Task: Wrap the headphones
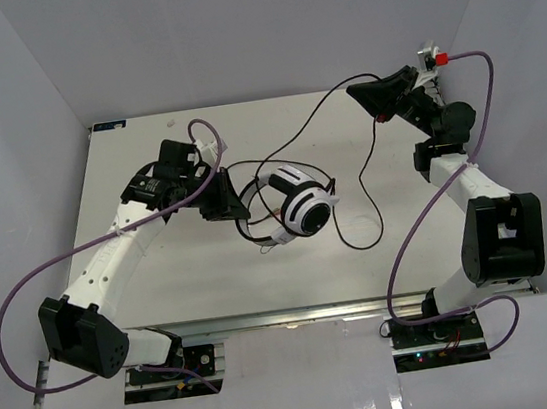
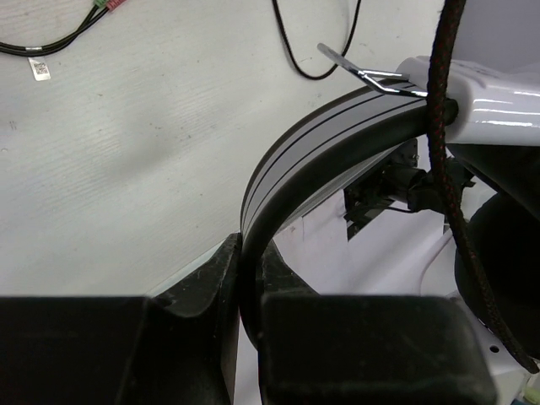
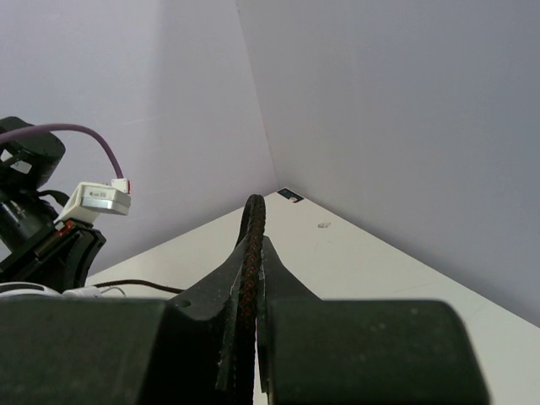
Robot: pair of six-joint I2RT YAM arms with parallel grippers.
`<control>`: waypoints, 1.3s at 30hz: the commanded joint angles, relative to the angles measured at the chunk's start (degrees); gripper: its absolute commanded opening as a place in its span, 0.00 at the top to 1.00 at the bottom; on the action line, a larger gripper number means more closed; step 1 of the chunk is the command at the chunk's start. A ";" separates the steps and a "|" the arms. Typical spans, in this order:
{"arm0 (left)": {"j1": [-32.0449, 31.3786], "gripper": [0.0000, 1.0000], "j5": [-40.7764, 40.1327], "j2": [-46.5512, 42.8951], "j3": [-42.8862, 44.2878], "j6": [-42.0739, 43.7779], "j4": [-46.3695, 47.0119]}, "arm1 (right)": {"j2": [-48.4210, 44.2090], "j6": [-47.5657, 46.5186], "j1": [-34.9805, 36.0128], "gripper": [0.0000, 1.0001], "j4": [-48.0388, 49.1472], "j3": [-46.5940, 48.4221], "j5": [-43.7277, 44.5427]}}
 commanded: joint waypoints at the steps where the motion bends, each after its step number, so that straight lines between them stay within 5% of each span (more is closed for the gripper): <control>1: -0.12 1.00 1.94 -2.46 0.74 0.61 1.19 | 0.20 1.48 -0.27 0.92 5.81 1.98 0.84; 5: -0.12 1.00 0.62 -2.28 4.76 0.09 0.59 | -0.79 -1.21 -0.27 0.92 4.54 -2.18 -0.51; 11: 0.23 1.00 -9.52 -0.17 21.90 -0.89 -3.36 | -4.22 -8.71 0.47 0.92 0.33 -12.93 -5.16; 18: 0.32 1.00 -24.33 10.45 47.61 -0.53 -8.23 | -11.82 -31.62 13.39 0.92 -15.39 -24.12 -8.47; 24: 0.59 1.00 -38.40 15.61 48.90 3.66 -9.23 | -15.02 -39.52 17.79 0.92 -26.28 -19.35 -10.89; 26: 0.83 1.00 -42.56 15.98 45.77 5.01 -7.80 | -15.63 -49.32 19.04 0.92 -37.54 -13.58 -10.67; 27: 0.85 1.00 -44.44 16.00 44.24 5.09 -7.69 | -15.67 -50.11 20.45 0.92 -45.69 -13.15 -9.41; 28: 1.28 1.00 -45.47 16.97 42.28 5.45 -5.92 | -15.79 -63.35 24.18 0.92 -58.36 -7.29 -5.15; 30: 1.88 1.00 -45.82 19.14 40.80 5.89 -4.38 | -16.26 -74.50 31.50 0.92 -73.41 -2.50 4.22; 39: -0.21 1.00 -45.54 23.38 28.66 13.09 -3.65 | -13.47 -99.82 40.07 0.92 -88.10 11.80 40.87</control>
